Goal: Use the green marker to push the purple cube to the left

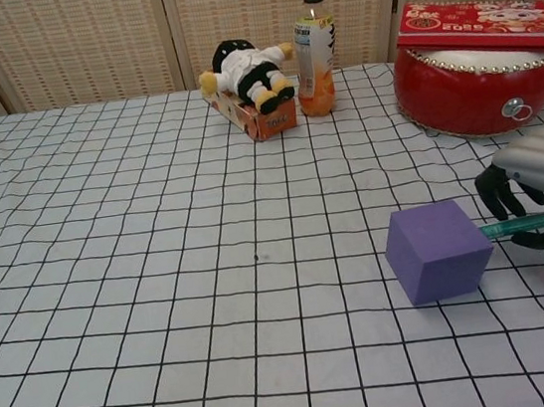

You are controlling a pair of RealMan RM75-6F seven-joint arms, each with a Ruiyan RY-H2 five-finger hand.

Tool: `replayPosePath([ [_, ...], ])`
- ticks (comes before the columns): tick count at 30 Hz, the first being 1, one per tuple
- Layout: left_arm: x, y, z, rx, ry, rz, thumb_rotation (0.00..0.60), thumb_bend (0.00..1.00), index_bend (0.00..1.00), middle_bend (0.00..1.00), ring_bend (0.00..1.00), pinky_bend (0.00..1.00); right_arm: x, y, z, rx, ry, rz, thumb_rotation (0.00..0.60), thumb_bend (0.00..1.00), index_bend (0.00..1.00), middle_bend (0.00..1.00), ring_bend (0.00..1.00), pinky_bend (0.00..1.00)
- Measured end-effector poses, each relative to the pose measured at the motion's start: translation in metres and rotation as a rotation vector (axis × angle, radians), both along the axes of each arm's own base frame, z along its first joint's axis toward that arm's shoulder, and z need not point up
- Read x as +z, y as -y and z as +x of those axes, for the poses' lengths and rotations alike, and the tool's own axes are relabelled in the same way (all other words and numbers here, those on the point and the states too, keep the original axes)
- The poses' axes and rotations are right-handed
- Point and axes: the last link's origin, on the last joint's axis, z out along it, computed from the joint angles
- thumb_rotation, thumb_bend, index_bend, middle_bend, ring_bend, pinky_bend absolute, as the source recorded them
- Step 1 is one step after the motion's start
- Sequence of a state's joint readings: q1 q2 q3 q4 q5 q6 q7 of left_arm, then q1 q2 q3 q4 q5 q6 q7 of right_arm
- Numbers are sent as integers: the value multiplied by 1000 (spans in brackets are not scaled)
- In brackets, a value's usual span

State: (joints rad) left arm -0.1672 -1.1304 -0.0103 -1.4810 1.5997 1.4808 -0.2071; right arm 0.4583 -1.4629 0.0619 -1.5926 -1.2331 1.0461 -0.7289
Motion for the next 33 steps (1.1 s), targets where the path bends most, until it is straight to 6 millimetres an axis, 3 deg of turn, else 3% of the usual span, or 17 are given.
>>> replayPosePath([
  [6,3,0,0,1,6,9,600,356,0,0,0,55,-13,1,24,48,5,29,600,518,929,767,548,387],
  [17,4,3,1,-5,11,12,600,356,0,0,0,55,-13,-14,24,56,-36,62,600,518,929,767,549,387],
  [25,4,3,2,-7,17,11,600,357,0,0,0,55,-23,-12,40,77,-11,80,600,517,929,767,548,387],
  [33,5,3,1,-7,22,7,600,356,0,0,0,55,-40,-2,67,104,34,86,600,518,929,767,548,387],
])
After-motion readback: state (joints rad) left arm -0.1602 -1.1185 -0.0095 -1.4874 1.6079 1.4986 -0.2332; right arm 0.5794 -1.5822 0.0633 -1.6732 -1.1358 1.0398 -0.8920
